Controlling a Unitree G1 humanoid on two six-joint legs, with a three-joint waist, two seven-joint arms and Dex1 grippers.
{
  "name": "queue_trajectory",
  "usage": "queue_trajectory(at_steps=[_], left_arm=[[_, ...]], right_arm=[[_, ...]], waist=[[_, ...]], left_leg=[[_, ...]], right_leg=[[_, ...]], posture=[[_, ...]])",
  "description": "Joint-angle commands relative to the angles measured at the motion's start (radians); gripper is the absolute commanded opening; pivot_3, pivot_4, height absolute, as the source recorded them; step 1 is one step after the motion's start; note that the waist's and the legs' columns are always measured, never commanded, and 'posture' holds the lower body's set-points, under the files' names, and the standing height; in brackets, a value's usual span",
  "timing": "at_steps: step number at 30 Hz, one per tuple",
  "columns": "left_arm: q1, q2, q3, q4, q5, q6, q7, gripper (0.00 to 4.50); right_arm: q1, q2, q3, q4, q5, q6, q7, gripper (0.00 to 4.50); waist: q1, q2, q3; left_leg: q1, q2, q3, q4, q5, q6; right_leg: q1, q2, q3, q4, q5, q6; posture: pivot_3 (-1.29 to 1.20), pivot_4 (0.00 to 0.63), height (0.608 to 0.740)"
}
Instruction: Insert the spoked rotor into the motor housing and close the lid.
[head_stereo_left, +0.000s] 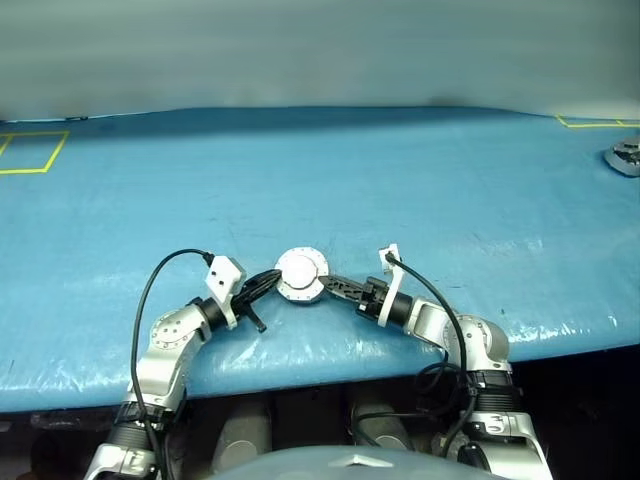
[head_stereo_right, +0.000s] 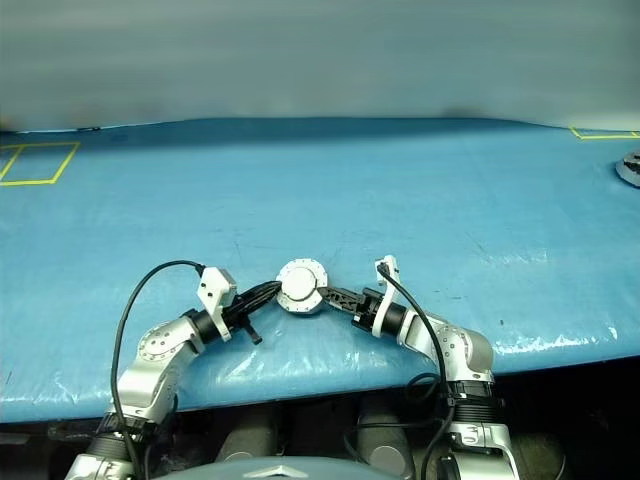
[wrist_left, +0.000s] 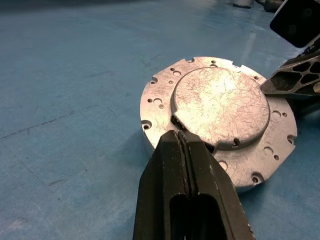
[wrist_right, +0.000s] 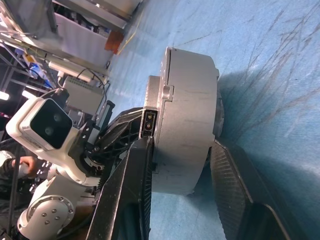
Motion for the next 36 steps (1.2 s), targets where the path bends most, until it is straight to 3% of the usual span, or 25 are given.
queue_trajectory(at_steps=[1, 7, 9, 11, 16, 19, 31, 36], left_arm=[[0.001, -0.001, -0.006, 0.009, 0.012, 0.006, 0.005, 0.00], [-0.004, -0.032, 0.040, -0.015, -0.045, 0.039, 0.036, 0.00], [-0.004, -0.065, 0.077, -0.034, -0.101, 0.058, 0.057, 0.00], [-0.016, -0.101, 0.128, -0.059, -0.216, 0.186, 0.092, 0.00], [-0.021, -0.150, 0.180, -0.105, -0.312, 0.188, 0.077, 0.00], [-0.015, -0.157, 0.191, -0.110, -0.351, 0.199, 0.053, 0.54], [0.036, -0.227, 0.194, -0.155, -0.508, 0.304, 0.026, 4.47], [0.036, -0.265, 0.202, -0.165, -0.585, 0.393, 0.058, 4.47]], right_arm=[[0.002, 0.002, 0.005, 0.008, -0.006, -0.010, -0.019, 1.34], [-0.006, 0.014, -0.013, 0.011, 0.005, -0.016, -0.034, 1.34], [-0.014, 0.035, -0.046, 0.018, 0.022, -0.022, -0.061, 1.34], [-0.020, 0.055, -0.074, 0.023, 0.040, -0.030, -0.085, 1.34], [-0.049, 0.117, -0.158, 0.027, 0.129, -0.043, -0.144, 1.34], [-0.063, 0.143, -0.178, 0.005, 0.161, -0.041, -0.175, 1.34], [-0.162, 0.267, -0.328, -0.036, 0.389, -0.052, -0.386, 1.34], [-0.167, 0.279, -0.308, -0.096, 0.483, -0.032, -0.414, 1.34]], waist=[[0.000, 0.000, 0.000], [-0.001, 0.000, 0.000], [-0.002, 0.000, 0.000], [-0.004, 0.000, 0.000], [-0.005, 0.000, 0.001], [-0.006, 0.000, 0.001], [-0.023, 0.001, 0.005], [-0.024, 0.002, 0.005]], left_leg=[[0.000, 0.000, 0.000, 0.000, 0.000, 0.000], [0.000, 0.000, 0.000, 0.000, 0.000, 0.000], [0.000, 0.000, 0.000, 0.000, 0.000, 0.000], [-0.001, 0.000, 0.000, 0.000, 0.000, 0.000], [-0.003, 0.000, -0.001, 0.000, 0.000, 0.000], [-0.004, -0.001, -0.001, 0.000, 0.000, 0.000], [-0.004, -0.001, -0.001, -0.001, 0.000, 0.000], [-0.005, -0.001, -0.002, -0.001, 0.000, 0.001]], right_leg=[[0.000, 0.000, 0.000, 0.000, 0.000, 0.000], [0.000, 0.000, 0.000, 0.000, 0.000, 0.000], [0.000, 0.000, 0.000, 0.000, 0.000, 0.000], [-0.001, 0.000, 0.000, 0.000, 0.000, 0.000], [-0.002, 0.000, 0.000, 0.000, 0.001, 0.002], [-0.002, 0.000, 0.000, -0.001, 0.001, 0.002], [-0.003, 0.001, 0.000, -0.001, 0.001, 0.001], [-0.003, 0.001, 0.000, -0.001, 0.001, 0.001]], posture=[[0.00, 0.150, 0.740], [0.00, 0.150, 0.740], [0.00, 0.150, 0.740], [0.00, 0.150, 0.740], [0.00, 0.150, 0.740], [0.00, 0.150, 0.740], [0.00, 0.150, 0.740], [0.00, 0.150, 0.740]])
